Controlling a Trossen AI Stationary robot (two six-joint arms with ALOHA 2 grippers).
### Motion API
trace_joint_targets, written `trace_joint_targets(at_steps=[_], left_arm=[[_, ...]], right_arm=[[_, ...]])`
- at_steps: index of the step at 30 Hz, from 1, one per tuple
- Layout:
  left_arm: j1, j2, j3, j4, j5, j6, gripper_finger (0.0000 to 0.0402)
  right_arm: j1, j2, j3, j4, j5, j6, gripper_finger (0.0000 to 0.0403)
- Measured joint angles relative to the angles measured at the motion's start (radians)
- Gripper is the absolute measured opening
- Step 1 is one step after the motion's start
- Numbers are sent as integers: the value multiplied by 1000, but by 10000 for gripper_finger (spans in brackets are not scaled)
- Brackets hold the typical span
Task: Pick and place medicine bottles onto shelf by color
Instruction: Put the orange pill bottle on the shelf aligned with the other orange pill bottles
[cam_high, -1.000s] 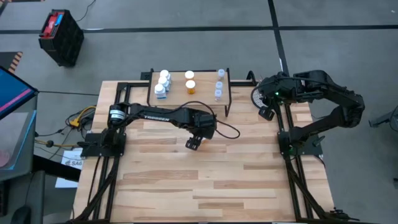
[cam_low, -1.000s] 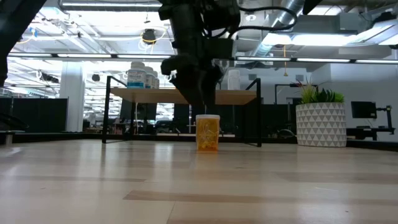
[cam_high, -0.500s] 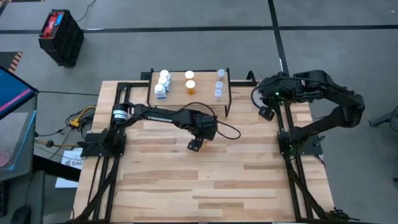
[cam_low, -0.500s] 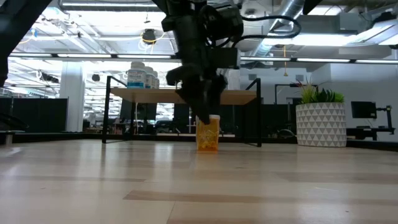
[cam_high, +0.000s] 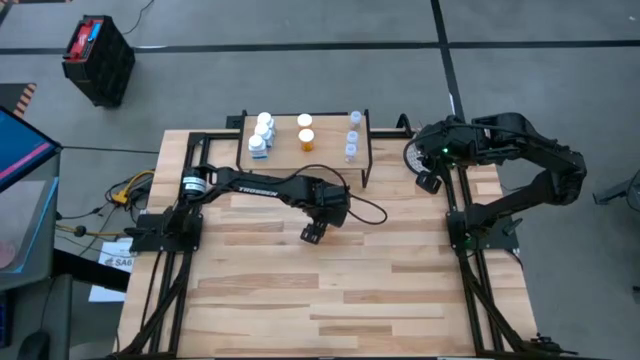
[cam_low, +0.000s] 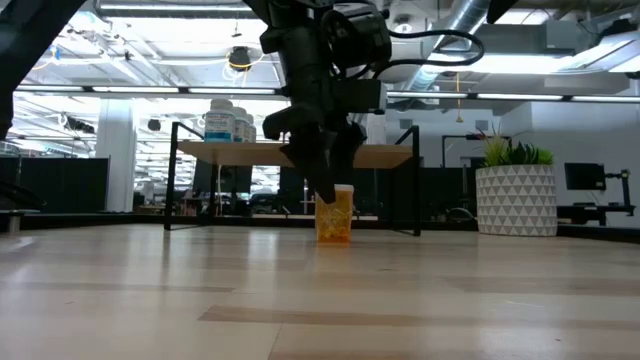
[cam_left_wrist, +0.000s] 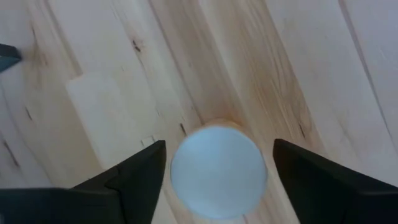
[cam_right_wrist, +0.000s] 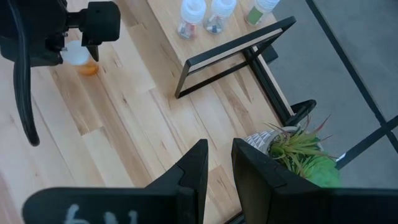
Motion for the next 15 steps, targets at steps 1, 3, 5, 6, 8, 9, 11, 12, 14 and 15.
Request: trace_joint_targets(at_steps=[1, 3, 5, 6, 8, 9, 11, 12, 14, 15], left_arm=[[0, 0, 0, 0, 0, 2, 272], [0, 0, 0, 1, 0, 5, 246], [0, 0, 0, 0, 0, 4, 216], [0, -1, 0, 0, 0, 4, 202], [0, -3, 0, 0, 6, 4, 177], [0, -3, 0, -1, 16, 4, 171], [1, -3, 6, -17, 28, 4, 171], [1, -4, 14, -38, 27, 5, 171], [0, -5, 39, -89, 23, 12, 171], [0, -6, 57, -123, 22, 14, 172]], right_arm=[[0, 0, 0, 0, 0, 0, 95], [0, 0, 0, 0, 0, 0, 95], [0, 0, 0, 0, 0, 0, 95], [0, 0, 0, 0, 0, 0, 95], [0, 0, 0, 0, 0, 0, 95], [0, 0, 0, 0, 0, 0, 95], [0, 0, 0, 0, 0, 0, 95], [0, 0, 0, 0, 0, 0, 95], [0, 0, 0, 0, 0, 0, 95], [0, 0, 0, 0, 0, 0, 95]])
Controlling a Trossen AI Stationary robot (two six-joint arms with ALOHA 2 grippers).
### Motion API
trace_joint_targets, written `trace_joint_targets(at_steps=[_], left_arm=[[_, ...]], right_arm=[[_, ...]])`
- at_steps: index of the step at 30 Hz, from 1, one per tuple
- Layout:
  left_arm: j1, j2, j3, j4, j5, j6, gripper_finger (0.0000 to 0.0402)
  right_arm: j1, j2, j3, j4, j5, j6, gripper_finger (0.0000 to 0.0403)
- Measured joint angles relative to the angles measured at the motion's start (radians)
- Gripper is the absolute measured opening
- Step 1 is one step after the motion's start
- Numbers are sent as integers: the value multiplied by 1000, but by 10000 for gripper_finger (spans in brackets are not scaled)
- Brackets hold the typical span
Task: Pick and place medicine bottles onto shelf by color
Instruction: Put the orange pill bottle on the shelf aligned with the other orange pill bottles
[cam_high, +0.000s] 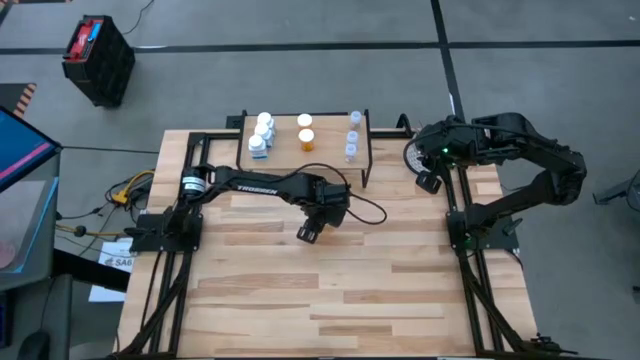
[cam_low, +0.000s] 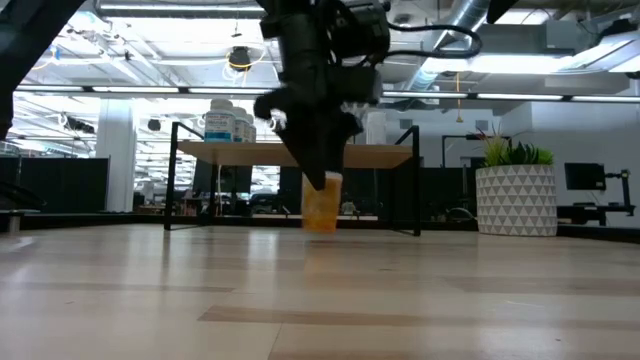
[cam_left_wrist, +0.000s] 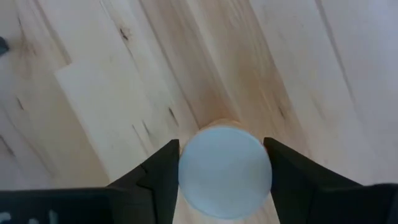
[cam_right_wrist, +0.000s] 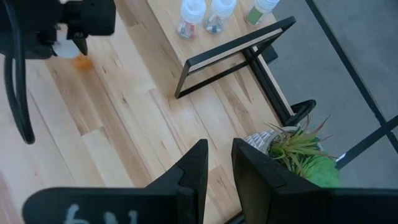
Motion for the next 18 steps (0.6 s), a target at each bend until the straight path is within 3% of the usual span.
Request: trace_joint_targets(at_steps=[5, 13, 18], left_arm=[[1, -2, 129, -185, -3, 25, 192], [5, -3, 373, -463, -3, 77, 174], [32, -25, 469, -523, 8, 90, 186]], right_arm=[[0, 0, 0, 0, 0, 0, 95], [0, 0, 0, 0, 1, 0, 95], [0, 0, 0, 0, 1, 0, 95]])
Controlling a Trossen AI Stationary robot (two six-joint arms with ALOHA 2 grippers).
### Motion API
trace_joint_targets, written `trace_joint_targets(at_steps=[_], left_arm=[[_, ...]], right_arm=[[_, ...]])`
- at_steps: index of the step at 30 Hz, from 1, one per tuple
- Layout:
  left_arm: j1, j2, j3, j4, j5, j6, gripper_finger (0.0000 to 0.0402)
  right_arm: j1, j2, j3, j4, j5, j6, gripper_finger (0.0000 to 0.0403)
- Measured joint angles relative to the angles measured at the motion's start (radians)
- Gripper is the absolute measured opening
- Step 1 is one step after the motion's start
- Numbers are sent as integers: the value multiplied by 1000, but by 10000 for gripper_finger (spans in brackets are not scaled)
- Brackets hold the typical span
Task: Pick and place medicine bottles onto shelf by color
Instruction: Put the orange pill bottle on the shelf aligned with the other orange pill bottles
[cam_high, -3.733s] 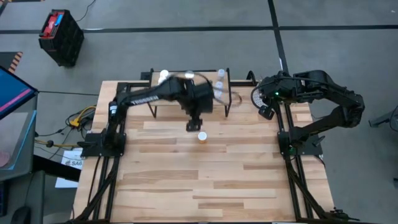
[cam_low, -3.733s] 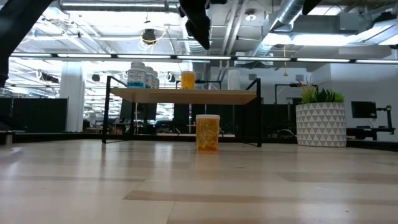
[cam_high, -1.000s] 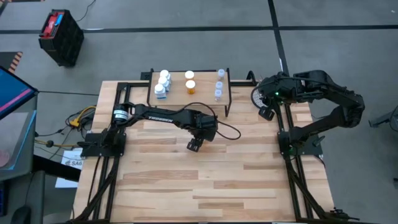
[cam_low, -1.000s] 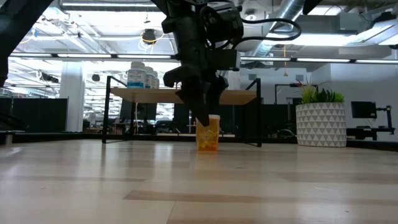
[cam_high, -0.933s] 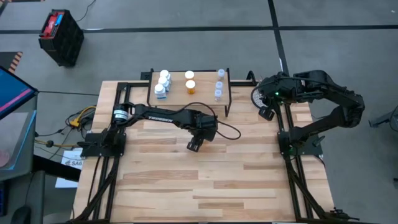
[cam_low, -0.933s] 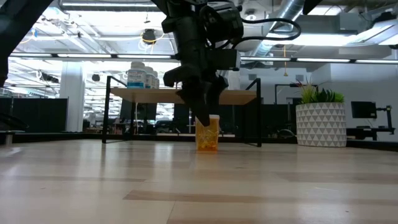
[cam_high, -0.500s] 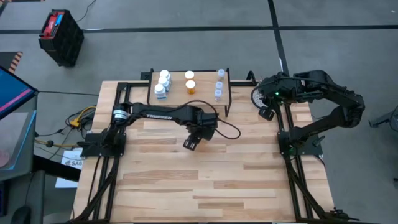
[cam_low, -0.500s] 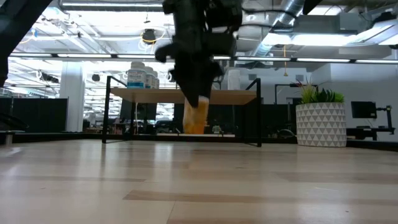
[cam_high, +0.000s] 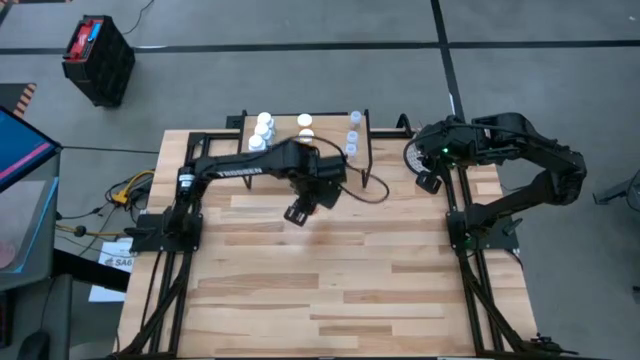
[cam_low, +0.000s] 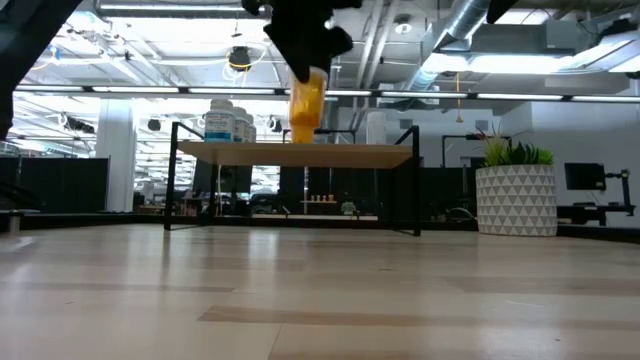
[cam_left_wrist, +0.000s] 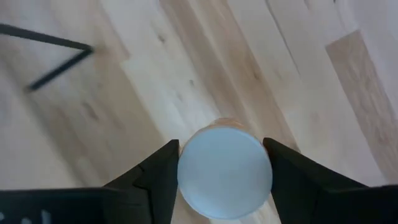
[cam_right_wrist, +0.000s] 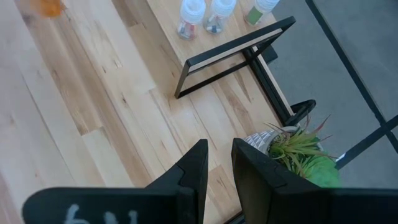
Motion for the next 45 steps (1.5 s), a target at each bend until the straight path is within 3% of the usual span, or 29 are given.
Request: trace_joint_targets(at_steps=[15, 23, 45], left_arm=[[230, -107, 22, 8, 5, 47, 185], [333, -113, 14, 41, 69, 54, 184], [369, -72, -7, 92, 45, 70, 187]], right_arm=[[0, 0, 0, 0, 0, 0, 95], [0, 0, 0, 0, 0, 0, 95], [0, 0, 0, 0, -2, 0, 95]])
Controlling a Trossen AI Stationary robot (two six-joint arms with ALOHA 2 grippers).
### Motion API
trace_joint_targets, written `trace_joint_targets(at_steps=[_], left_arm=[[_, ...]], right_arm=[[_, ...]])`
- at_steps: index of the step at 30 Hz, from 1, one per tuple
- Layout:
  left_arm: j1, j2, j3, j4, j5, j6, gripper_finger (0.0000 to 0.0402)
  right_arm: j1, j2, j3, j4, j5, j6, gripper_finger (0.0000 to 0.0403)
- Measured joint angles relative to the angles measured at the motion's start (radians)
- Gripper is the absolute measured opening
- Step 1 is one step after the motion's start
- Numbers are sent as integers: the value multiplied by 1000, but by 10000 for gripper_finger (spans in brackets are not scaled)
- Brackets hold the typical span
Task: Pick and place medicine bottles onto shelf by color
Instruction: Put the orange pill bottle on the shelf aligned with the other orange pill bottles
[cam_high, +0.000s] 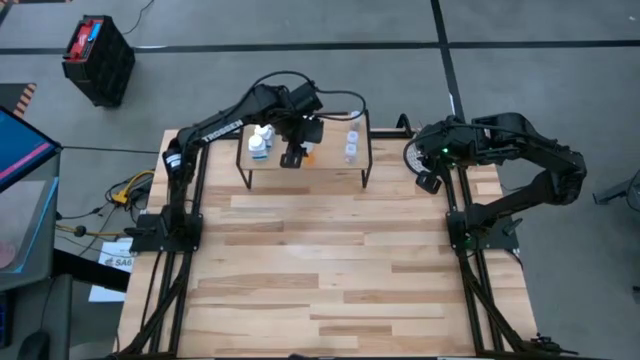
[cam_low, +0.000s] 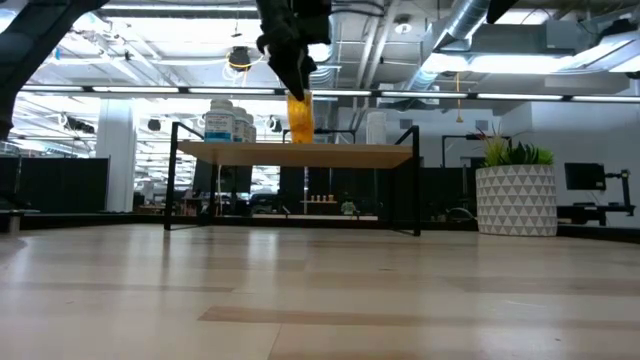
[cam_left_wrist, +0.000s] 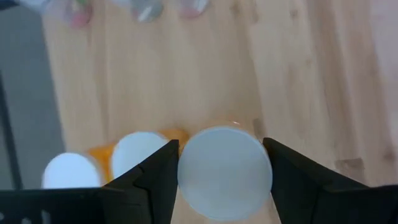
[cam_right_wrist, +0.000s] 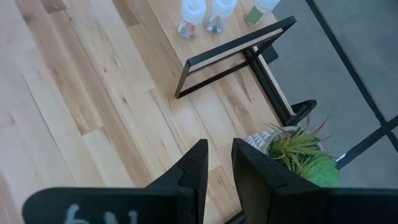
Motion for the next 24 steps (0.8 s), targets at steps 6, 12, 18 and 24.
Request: trace_joint_targets(at_steps=[6, 12, 18, 24], left_arm=[[5, 25, -1, -4, -4, -4, 187], [4, 40, -1, 11, -3, 1, 188], [4, 39, -1, 15, -3, -12, 190], [4, 39, -1, 16, -3, -15, 212]], right_arm=[[0, 0, 0, 0, -1, 1, 95], [0, 0, 0, 0, -4, 1, 95], [0, 0, 0, 0, -5, 1, 95], [0, 0, 0, 0, -5, 1, 95]])
